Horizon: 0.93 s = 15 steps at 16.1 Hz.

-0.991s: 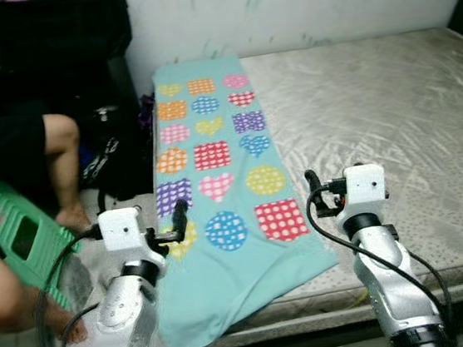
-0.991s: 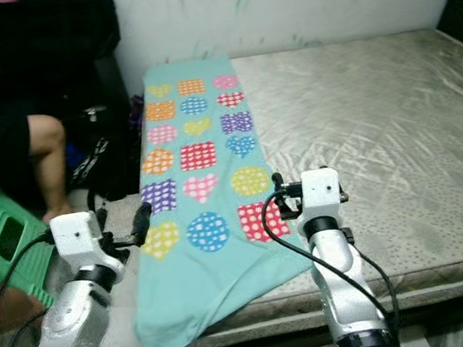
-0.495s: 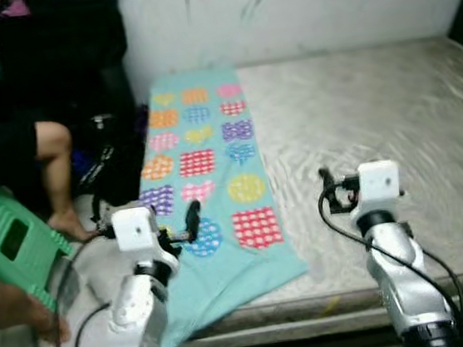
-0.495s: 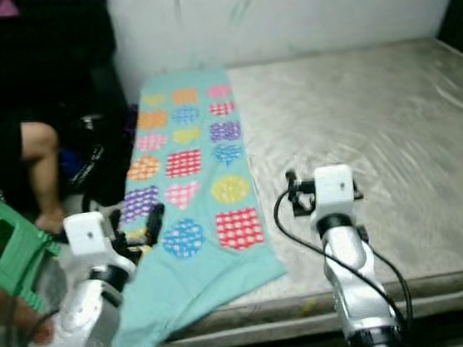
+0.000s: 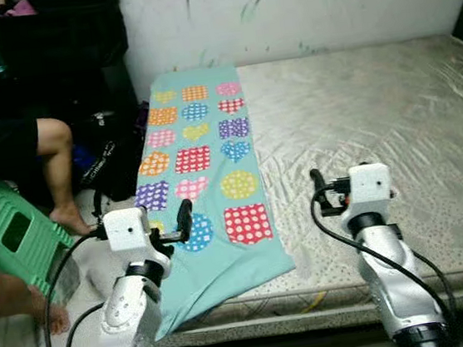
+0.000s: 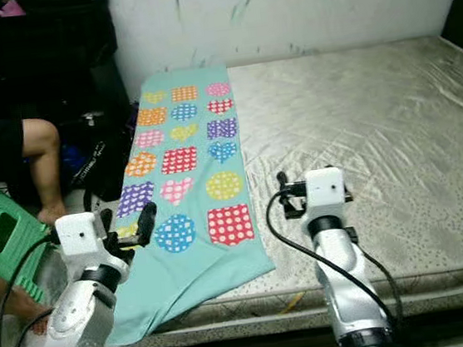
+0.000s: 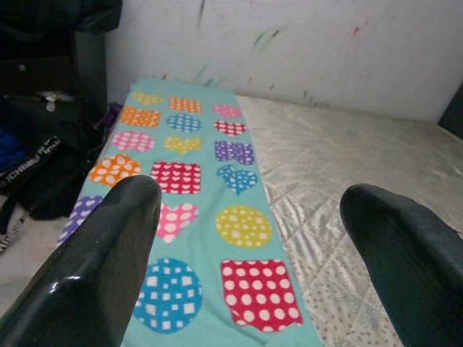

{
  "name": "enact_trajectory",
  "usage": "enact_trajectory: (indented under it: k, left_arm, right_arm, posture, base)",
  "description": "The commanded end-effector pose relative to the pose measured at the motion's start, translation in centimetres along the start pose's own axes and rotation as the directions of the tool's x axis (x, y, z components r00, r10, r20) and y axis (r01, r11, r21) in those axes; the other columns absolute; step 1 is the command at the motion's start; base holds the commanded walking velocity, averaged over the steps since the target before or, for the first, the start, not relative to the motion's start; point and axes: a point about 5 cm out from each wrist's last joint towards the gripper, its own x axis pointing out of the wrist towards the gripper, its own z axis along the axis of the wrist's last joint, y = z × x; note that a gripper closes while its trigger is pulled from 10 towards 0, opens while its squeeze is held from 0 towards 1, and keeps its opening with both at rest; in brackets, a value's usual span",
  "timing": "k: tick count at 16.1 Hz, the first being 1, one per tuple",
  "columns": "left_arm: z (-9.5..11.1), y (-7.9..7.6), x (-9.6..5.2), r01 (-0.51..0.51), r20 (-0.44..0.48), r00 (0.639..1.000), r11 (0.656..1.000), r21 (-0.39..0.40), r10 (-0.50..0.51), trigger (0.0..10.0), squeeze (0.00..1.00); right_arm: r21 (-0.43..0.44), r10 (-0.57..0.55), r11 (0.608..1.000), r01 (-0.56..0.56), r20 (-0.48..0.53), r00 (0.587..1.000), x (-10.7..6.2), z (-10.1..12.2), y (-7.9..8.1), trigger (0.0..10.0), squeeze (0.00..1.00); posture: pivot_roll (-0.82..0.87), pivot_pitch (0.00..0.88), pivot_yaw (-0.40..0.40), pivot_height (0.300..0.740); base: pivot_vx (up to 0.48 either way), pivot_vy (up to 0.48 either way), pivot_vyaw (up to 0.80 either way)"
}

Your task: Clean up the room

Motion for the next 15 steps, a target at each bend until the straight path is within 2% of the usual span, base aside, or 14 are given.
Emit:
enact_trajectory:
  k: [1,2,6,15]
  left_arm:
    - [0.17,-0.02,0.01,0.008,0.005,1.000,1.000,0.000,-0.008,10.0,0.00]
    - [0.17,-0.03,0.01,0.008,0.005,1.000,1.000,0.000,-0.008,10.0,0.00]
    - [0.20,-0.06,0.02,0.009,0.007,1.000,1.000,-0.005,-0.009,10.0,0.00]
    - [0.23,-0.25,0.07,0.022,0.007,1.000,1.000,-0.006,-0.022,10.0,0.00]
  right_arm:
    - [0.000,0.000,1.000,0.000,0.003,1.000,0.06,0.09,-0.09,10.0,0.00]
    - [0.000,0.000,1.000,0.000,0.004,1.000,0.07,0.08,-0.09,10.0,0.00]
    - [0.001,0.000,1.000,0.000,0.003,1.000,0.07,0.07,-0.07,10.0,0.00]
    - [0.011,-0.008,1.000,0.009,-0.003,1.000,0.15,0.06,-0.21,10.0,0.00]
  posture:
    - [-0.12,0.000,0.027,0.740]
    - [-0.12,0.000,0.027,0.740]
    - [-0.12,0.000,0.027,0.740]
    - [-0.12,0.000,0.026,0.740]
  base:
    - [0.000,0.000,-0.68]
    - [0.000,0.000,-0.61]
    - [0.000,0.000,0.00]
    - [0.000,0.000,-0.80]
